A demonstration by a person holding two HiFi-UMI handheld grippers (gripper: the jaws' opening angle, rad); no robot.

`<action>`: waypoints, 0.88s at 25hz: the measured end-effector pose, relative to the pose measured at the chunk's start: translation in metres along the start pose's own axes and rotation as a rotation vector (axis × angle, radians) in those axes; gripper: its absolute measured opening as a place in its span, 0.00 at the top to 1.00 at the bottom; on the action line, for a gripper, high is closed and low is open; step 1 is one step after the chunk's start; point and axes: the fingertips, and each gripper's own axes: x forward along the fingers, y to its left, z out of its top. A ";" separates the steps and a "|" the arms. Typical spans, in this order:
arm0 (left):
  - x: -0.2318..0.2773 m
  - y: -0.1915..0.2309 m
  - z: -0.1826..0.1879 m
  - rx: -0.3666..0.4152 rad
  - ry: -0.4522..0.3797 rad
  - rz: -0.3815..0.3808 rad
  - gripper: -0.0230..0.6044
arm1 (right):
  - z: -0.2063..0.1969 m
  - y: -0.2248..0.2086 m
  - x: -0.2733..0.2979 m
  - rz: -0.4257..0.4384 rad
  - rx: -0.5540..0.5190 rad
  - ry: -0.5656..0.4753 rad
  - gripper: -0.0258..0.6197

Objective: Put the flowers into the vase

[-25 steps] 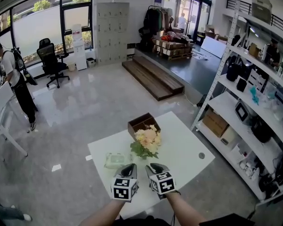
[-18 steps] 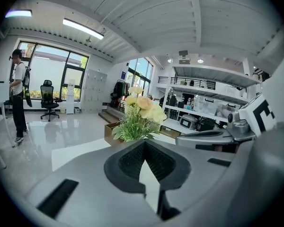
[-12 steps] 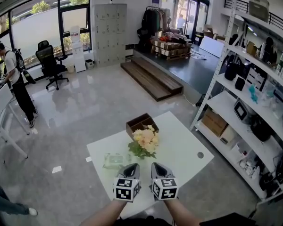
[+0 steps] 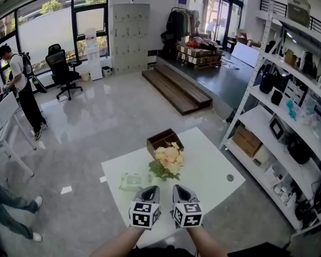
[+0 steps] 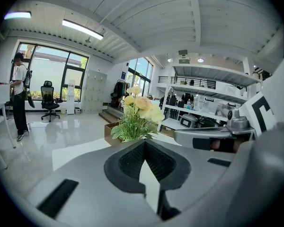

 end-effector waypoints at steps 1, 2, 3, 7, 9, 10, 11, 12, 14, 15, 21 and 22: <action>0.000 0.000 -0.001 -0.002 0.002 0.001 0.96 | 0.000 0.000 0.000 0.002 0.000 -0.001 0.96; -0.001 0.001 -0.002 -0.004 0.004 0.002 0.96 | 0.000 0.001 0.000 0.003 0.000 -0.001 0.96; -0.001 0.001 -0.003 -0.007 0.004 0.002 0.96 | -0.001 0.001 0.000 0.004 0.001 0.000 0.96; 0.000 -0.001 -0.002 -0.009 0.001 0.000 0.96 | -0.003 0.000 0.000 -0.002 -0.002 0.007 0.96; 0.000 -0.001 -0.002 -0.009 0.000 0.001 0.96 | -0.004 0.000 0.000 -0.001 -0.002 0.009 0.96; 0.000 0.000 -0.002 -0.009 0.000 0.002 0.96 | -0.004 0.000 0.000 0.000 0.000 0.008 0.96; 0.000 0.000 -0.002 -0.008 0.000 0.003 0.96 | -0.005 0.000 0.000 0.001 0.002 0.008 0.96; 0.000 0.000 -0.002 -0.008 0.000 0.004 0.96 | -0.005 0.000 0.001 0.002 0.003 0.008 0.96; -0.001 0.000 -0.002 -0.008 0.001 0.005 0.96 | -0.005 0.001 0.000 0.001 0.004 0.011 0.96; -0.002 0.000 -0.002 -0.008 0.002 0.005 0.96 | -0.005 0.001 0.000 0.001 0.005 0.012 0.96; -0.003 -0.001 -0.003 -0.004 0.003 0.001 0.96 | -0.005 0.003 -0.002 0.004 0.010 0.011 0.96; -0.002 -0.002 -0.002 -0.004 0.002 -0.001 0.96 | -0.005 0.003 -0.002 0.003 0.010 0.010 0.96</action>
